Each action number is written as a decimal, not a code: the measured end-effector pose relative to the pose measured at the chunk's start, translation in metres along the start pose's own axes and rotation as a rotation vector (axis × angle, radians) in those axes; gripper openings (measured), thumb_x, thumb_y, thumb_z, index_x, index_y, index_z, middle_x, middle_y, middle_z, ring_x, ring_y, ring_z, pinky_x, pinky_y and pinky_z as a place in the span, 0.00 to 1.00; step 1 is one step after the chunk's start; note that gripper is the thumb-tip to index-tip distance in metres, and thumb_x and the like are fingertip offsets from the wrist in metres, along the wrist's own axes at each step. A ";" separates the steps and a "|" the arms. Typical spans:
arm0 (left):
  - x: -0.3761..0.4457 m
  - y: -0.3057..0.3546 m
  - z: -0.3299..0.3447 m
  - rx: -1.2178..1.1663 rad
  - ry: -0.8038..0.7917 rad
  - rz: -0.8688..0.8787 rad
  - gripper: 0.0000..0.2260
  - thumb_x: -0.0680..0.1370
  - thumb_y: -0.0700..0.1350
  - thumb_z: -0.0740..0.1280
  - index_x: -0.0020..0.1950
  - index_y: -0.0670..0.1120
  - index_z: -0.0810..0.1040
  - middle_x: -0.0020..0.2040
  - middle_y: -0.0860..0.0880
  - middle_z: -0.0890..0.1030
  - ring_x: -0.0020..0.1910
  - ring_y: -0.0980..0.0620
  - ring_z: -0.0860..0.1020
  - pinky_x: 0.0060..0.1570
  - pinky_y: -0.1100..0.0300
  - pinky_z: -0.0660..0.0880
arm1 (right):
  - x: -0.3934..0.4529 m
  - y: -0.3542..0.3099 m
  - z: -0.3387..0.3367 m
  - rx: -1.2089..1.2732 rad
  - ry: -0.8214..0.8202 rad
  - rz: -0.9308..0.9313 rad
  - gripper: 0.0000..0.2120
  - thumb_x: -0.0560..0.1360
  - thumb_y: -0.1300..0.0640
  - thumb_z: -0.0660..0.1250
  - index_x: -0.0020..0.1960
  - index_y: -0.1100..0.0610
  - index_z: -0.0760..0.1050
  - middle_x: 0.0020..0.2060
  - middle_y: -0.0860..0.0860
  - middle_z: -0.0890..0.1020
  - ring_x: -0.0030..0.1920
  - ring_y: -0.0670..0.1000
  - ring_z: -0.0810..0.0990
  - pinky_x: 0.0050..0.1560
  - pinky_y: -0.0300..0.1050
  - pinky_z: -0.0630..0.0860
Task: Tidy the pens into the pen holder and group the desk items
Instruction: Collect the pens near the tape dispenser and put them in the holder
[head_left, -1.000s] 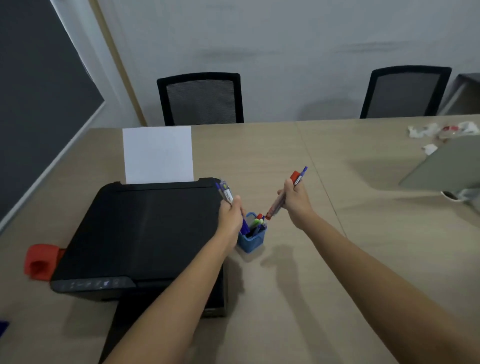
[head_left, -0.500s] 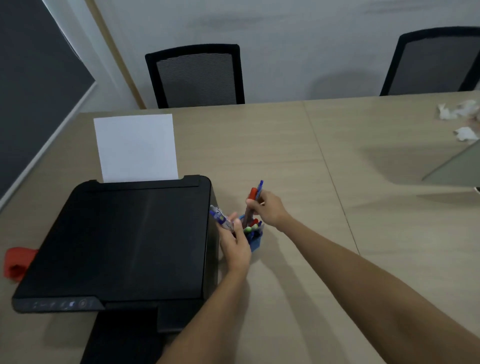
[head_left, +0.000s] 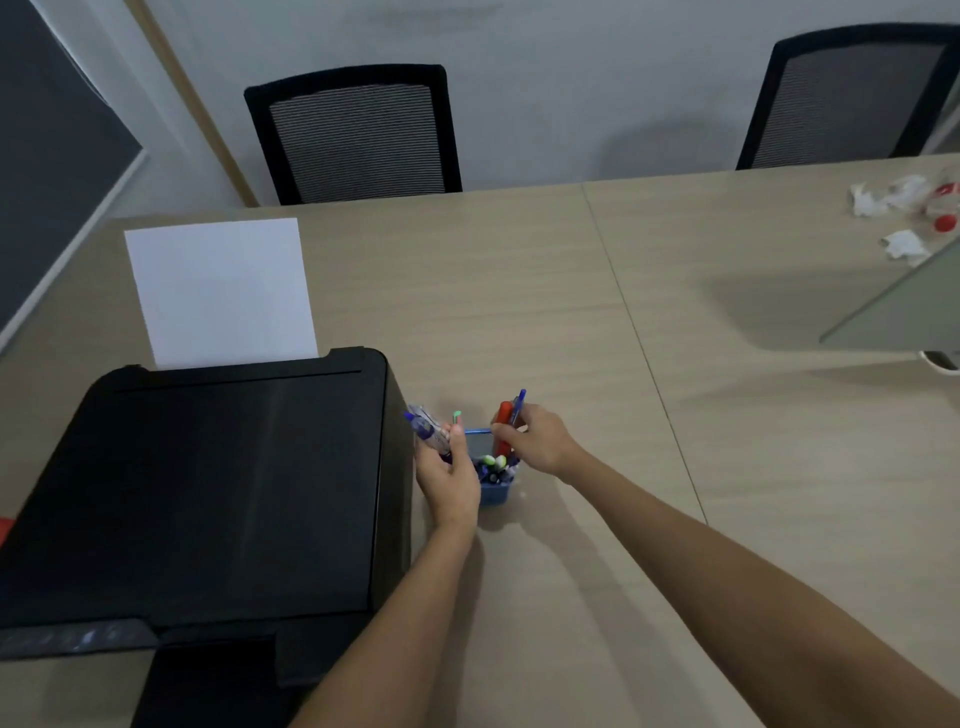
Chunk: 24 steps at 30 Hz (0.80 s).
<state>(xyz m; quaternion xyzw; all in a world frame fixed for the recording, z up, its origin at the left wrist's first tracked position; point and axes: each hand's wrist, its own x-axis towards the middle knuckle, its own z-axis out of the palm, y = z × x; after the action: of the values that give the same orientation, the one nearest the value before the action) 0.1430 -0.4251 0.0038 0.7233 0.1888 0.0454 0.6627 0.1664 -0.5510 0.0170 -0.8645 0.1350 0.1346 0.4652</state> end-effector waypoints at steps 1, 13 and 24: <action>0.001 -0.002 0.000 0.003 -0.004 -0.011 0.15 0.79 0.43 0.65 0.63 0.36 0.74 0.57 0.40 0.82 0.58 0.46 0.81 0.61 0.53 0.76 | 0.000 0.000 0.000 0.011 -0.007 -0.002 0.13 0.75 0.53 0.65 0.54 0.61 0.78 0.48 0.58 0.82 0.50 0.60 0.82 0.56 0.58 0.78; -0.004 -0.002 -0.004 -0.077 -0.157 -0.040 0.09 0.76 0.58 0.64 0.43 0.54 0.78 0.54 0.44 0.77 0.51 0.51 0.76 0.55 0.54 0.72 | -0.021 -0.004 -0.003 0.467 -0.110 0.109 0.26 0.78 0.35 0.47 0.61 0.50 0.74 0.53 0.54 0.82 0.48 0.54 0.82 0.43 0.47 0.79; -0.003 -0.003 -0.005 0.033 -0.134 -0.029 0.13 0.79 0.57 0.61 0.43 0.49 0.76 0.52 0.50 0.76 0.49 0.52 0.78 0.50 0.57 0.76 | -0.038 0.011 0.004 0.625 -0.185 0.240 0.24 0.82 0.43 0.44 0.65 0.51 0.73 0.53 0.58 0.81 0.46 0.57 0.82 0.43 0.48 0.80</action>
<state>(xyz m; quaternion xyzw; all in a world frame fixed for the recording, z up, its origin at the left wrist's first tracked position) 0.1380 -0.4214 0.0018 0.7328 0.1555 -0.0159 0.6622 0.1269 -0.5496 0.0199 -0.6422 0.2274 0.2183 0.6987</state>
